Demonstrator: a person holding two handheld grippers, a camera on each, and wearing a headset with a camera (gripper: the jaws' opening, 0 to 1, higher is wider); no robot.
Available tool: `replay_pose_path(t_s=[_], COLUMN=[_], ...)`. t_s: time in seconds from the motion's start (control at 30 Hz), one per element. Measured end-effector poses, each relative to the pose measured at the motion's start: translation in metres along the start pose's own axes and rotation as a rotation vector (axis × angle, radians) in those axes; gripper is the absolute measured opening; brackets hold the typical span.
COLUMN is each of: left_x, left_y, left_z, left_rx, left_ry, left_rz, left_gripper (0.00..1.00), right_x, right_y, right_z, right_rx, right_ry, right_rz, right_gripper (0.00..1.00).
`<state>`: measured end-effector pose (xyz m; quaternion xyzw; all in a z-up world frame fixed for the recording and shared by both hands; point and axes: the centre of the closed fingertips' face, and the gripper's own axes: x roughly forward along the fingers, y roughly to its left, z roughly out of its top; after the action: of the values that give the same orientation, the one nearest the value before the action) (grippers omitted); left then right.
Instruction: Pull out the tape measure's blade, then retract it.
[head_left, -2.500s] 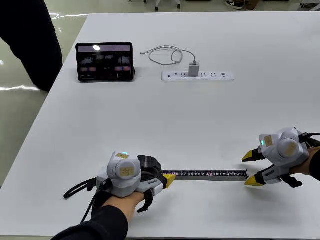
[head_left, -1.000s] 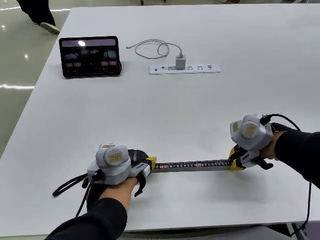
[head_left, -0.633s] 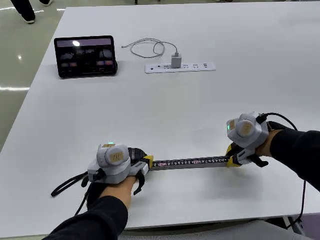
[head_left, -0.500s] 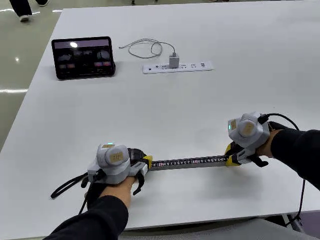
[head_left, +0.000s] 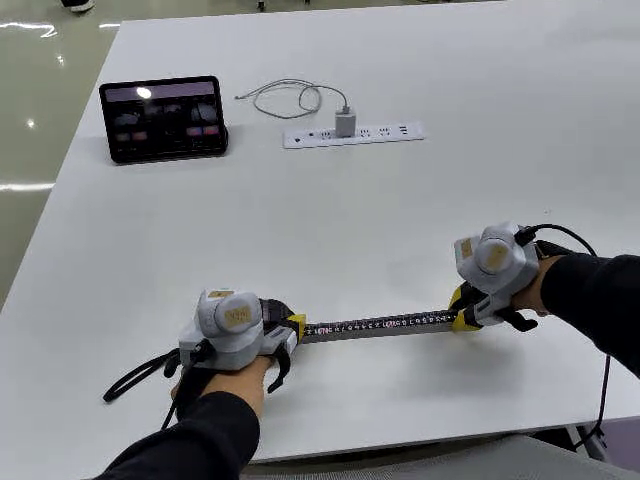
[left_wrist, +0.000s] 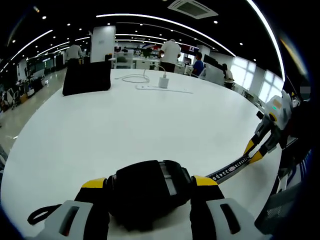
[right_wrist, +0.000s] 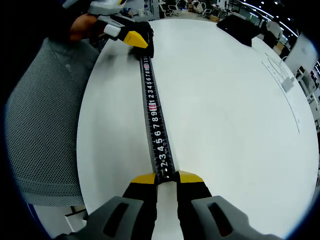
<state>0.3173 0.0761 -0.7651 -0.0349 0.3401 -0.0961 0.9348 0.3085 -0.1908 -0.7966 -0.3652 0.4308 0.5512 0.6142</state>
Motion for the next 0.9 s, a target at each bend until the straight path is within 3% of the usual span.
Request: replay_pose_path(t_s=[0.37, 0.57, 0.9], left_x=[0.000, 0.000, 0.000], left_y=[-0.001, -0.001, -0.002], left_z=[0.000, 0.000, 0.000], left_rx=[0.004, 0.011, 0.017], left_ry=[-0.002, -0.018, 0.000], left_rz=[-0.012, -0.016, -0.028], left_gripper=[0.61, 0.61, 0.61], right_x=[0.002, 0.003, 0.005], right_y=[-0.001, 0.001, 0.002], right_z=[0.005, 0.007, 0.012], right_rx=[0.015, -0.021, -0.011], right_ry=[-0.017, -0.009, -0.010], right_rz=[0.003, 0.009, -0.004], right_gripper=[0.09, 0.10, 0.10])
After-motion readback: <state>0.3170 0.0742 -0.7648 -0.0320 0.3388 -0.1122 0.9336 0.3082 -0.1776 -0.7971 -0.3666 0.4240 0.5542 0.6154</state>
